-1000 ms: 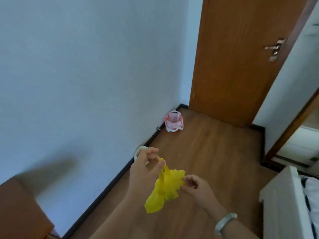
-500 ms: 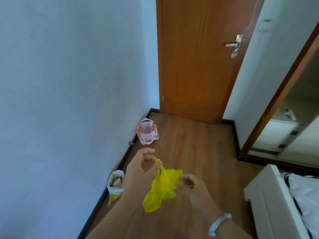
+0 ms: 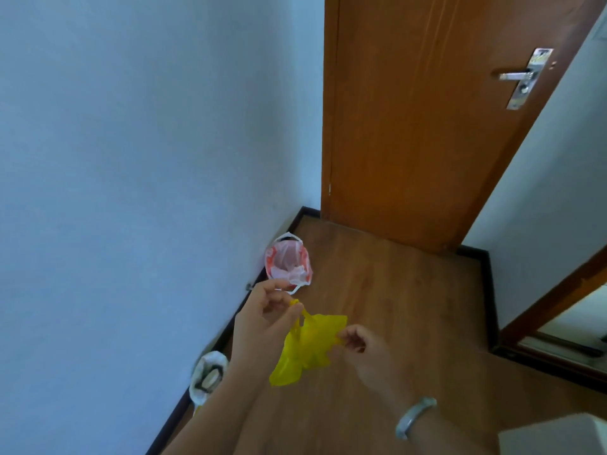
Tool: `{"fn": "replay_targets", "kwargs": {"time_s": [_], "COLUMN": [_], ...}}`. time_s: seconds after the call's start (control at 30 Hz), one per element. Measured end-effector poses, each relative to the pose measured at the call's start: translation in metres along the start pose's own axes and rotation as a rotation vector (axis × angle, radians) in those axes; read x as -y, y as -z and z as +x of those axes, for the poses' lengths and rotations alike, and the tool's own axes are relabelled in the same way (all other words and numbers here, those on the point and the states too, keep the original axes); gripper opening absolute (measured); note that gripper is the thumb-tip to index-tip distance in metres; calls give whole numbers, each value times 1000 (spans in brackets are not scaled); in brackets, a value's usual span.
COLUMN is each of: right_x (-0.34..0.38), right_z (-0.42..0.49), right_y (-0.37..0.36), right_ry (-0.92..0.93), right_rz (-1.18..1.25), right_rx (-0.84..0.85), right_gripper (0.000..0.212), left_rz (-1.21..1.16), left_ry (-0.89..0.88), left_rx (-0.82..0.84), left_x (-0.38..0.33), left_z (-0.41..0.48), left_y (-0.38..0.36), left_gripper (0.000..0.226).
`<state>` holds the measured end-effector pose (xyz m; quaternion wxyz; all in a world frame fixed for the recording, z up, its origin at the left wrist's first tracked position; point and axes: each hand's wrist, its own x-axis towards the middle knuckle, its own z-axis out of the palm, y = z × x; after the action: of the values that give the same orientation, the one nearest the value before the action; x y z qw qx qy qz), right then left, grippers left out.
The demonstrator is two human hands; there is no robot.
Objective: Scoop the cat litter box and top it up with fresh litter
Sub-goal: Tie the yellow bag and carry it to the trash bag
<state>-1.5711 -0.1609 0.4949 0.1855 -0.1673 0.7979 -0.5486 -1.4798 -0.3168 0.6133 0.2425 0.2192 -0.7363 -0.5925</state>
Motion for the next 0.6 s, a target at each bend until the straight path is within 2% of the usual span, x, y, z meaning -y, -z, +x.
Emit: {"fn": "replay_targets", "kwargs": {"time_s": [0.27, 0.6], "right_x": [8, 21], "right_z": [144, 310], "right_y": [16, 0], "right_ry": [-43, -75], "right_rz": [0, 33], "right_rx": [0, -58], "right_gripper": [27, 23], "left_rz": [69, 77], "left_ry": [-25, -54], "left_rx": [-6, 84], "left_x": [13, 40], "left_z": [139, 317], "left_y": [-38, -55], "left_gripper": [26, 32]}}
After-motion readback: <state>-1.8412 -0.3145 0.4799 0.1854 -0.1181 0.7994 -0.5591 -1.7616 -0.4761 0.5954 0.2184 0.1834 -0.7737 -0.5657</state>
